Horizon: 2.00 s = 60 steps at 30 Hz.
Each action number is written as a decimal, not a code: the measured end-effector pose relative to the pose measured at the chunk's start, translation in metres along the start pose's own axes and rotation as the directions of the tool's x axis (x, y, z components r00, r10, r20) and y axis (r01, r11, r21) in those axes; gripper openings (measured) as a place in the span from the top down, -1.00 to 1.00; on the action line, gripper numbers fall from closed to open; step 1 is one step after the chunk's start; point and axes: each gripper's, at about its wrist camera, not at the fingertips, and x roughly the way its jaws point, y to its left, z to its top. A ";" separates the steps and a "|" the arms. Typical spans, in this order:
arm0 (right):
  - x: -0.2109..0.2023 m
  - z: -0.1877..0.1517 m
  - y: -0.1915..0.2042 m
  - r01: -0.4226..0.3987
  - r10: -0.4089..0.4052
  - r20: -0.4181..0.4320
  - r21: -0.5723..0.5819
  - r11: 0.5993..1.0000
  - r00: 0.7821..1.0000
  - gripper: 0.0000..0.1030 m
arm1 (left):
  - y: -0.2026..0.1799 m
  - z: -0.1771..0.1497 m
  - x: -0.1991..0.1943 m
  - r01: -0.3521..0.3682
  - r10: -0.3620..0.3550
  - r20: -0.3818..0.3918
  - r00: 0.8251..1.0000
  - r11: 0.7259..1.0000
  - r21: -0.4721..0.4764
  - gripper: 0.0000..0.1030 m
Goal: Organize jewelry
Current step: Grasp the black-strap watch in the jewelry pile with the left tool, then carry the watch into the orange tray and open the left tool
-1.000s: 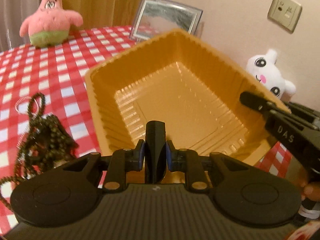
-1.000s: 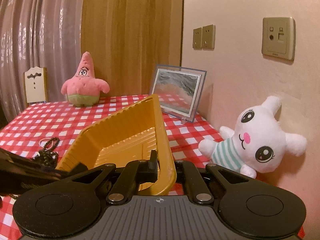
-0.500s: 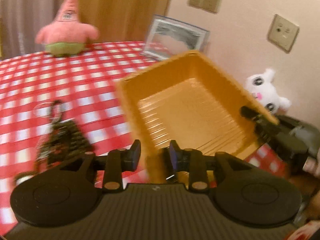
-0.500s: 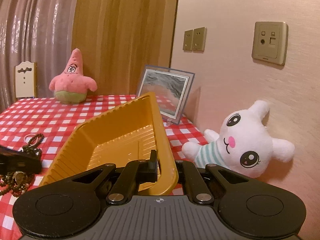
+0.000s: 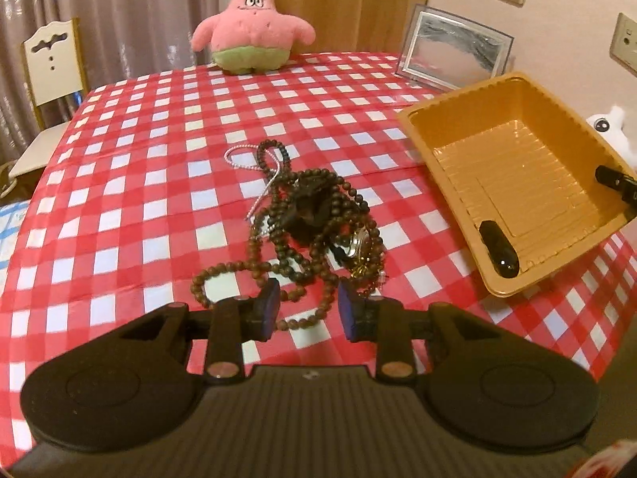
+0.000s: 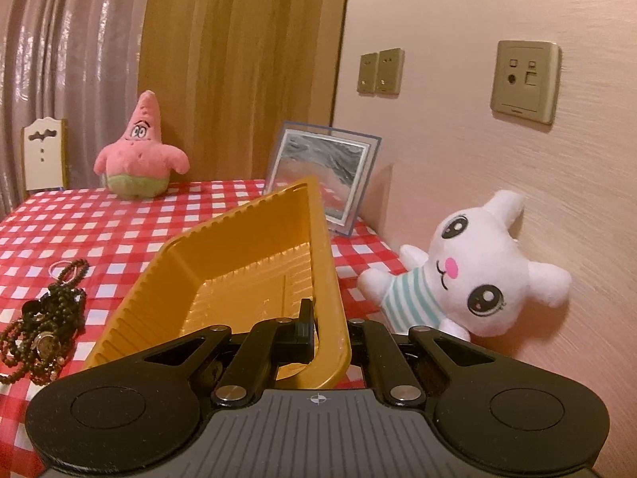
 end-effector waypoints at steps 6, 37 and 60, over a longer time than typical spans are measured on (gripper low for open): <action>-0.005 -0.001 0.010 0.053 -0.053 -0.013 0.007 0.999 0.999 0.91 | 0.007 0.015 0.010 0.035 -0.036 0.016 0.999 0.998 0.046 0.46; 0.003 -0.001 0.025 0.134 -0.131 -0.051 0.052 0.990 0.990 0.91 | 0.004 0.065 0.110 0.074 -0.050 -0.093 0.994 0.958 0.276 0.93; 0.005 0.000 0.032 0.094 -0.092 -0.052 0.035 0.995 0.994 0.91 | -0.015 0.086 0.038 0.178 -0.179 -0.005 0.984 0.973 0.144 0.97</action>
